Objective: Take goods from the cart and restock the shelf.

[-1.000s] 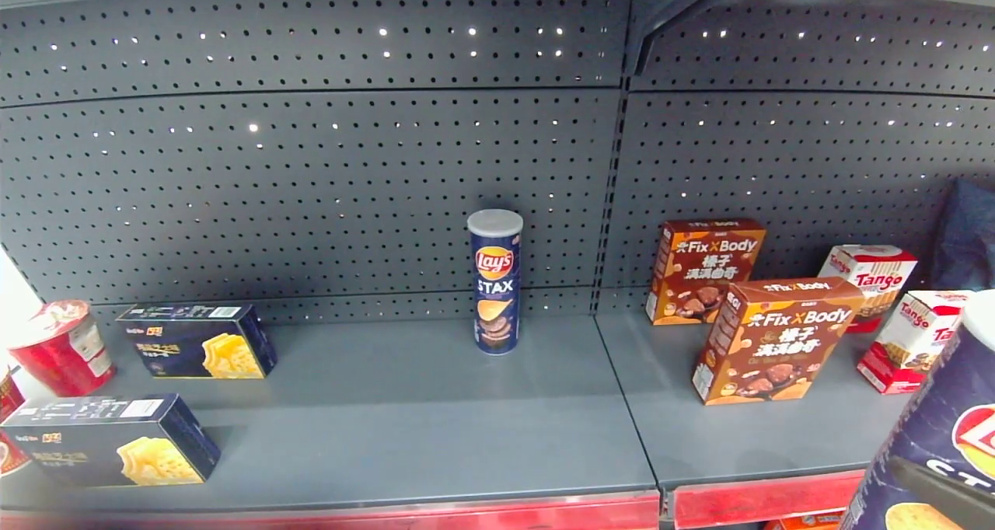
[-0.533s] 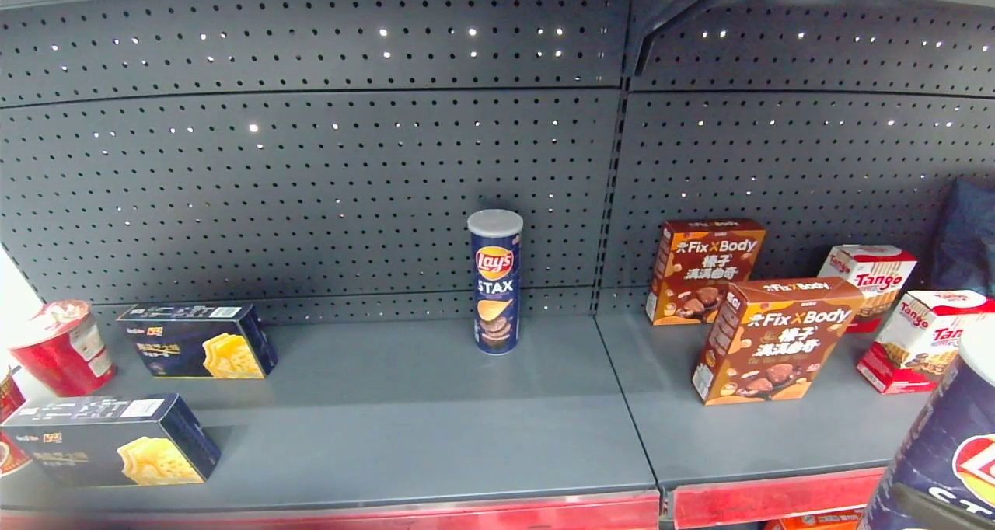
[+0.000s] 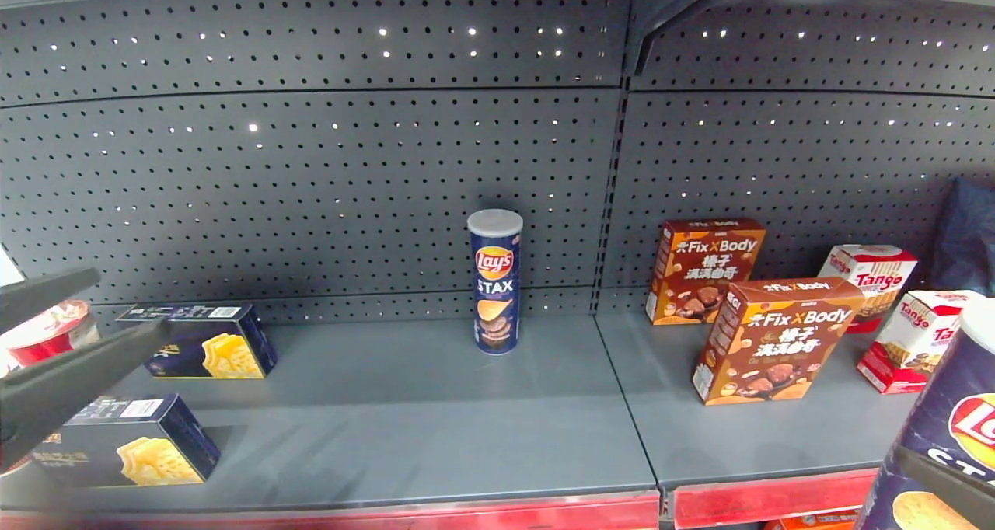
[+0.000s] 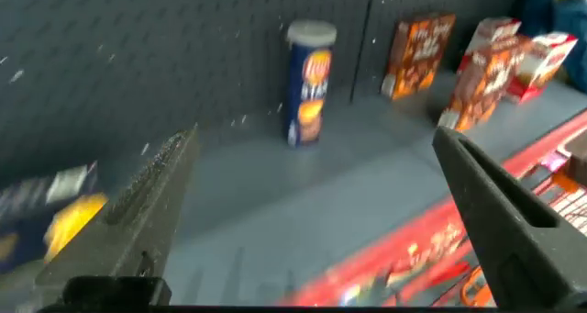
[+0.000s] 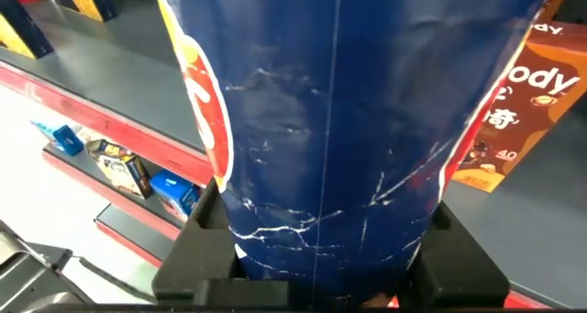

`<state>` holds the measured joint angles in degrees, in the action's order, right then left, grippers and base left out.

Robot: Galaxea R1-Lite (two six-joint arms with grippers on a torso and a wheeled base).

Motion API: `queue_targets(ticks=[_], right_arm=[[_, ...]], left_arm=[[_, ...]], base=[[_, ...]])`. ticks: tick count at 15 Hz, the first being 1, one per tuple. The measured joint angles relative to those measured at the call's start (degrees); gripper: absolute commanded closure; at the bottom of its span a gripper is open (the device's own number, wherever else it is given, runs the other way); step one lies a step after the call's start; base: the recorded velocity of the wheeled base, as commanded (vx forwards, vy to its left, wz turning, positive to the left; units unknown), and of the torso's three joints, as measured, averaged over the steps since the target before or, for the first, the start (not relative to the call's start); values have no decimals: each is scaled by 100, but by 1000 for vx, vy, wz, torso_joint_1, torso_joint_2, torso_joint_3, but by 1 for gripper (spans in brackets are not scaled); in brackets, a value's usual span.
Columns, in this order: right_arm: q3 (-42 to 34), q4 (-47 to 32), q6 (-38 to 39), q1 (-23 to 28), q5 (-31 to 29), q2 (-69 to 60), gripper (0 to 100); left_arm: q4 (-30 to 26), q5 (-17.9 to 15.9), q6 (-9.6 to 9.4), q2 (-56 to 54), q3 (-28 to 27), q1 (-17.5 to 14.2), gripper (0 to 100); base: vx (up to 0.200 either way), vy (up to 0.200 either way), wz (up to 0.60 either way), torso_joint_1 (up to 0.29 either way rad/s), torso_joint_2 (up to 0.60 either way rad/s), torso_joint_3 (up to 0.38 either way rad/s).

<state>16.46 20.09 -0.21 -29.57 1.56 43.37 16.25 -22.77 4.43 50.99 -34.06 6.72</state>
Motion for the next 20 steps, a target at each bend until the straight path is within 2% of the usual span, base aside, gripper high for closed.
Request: queue_targets(ticks=[1,2,4,5,7,9,10,13,15,17,20], right_arm=[[0,2,2,9,2,1,100],[-1,2,2,13,13,4,100],[5,2,-1,13,43,6,100],[32,0,-1,13,51,11,100],[88,2,-1,13,60,11,100],[167,7,5,0,73,17,100],[200,-11,0,-7,119,22,100],[276,-12,-1,-20,178,28,100],[278,-15,-4,-20,178,26,100],[285,-12,-15,-30,178,23,100],[313,-12,-28,-35,177,22,100]], left_arm=[[539,-123,4,512,-41,13,0],[1172,-410,20,1056,-67,17,0],[2169,-1237,33,1932,-113,-22,0],[2319,-1638,-9,2317,-127,-82,0],[2439,-1768,-317,2977,-163,-154,0],[2661,-1905,-790,3597,-204,-201,0],[2817,-2049,-911,3850,-234,-218,0],[3090,-2308,-957,4507,-552,-236,0],[3085,-2341,-962,4892,-1006,-239,0],[3085,-2532,-959,5255,-1395,-232,0],[3077,-2605,-955,5666,-1759,-166,0]], base=[[0,0,0,0,0,0],[0,0,0,0,0,0],[0,0,0,0,0,0],[0,0,0,0,0,0],[0,0,0,0,0,0],[0,0,0,0,0,0],[0,0,0,0,0,0],[0,0,0,0,0,0],[0,0,0,0,0,0],[0,0,0,0,0,0],[0,0,0,0,0,0]])
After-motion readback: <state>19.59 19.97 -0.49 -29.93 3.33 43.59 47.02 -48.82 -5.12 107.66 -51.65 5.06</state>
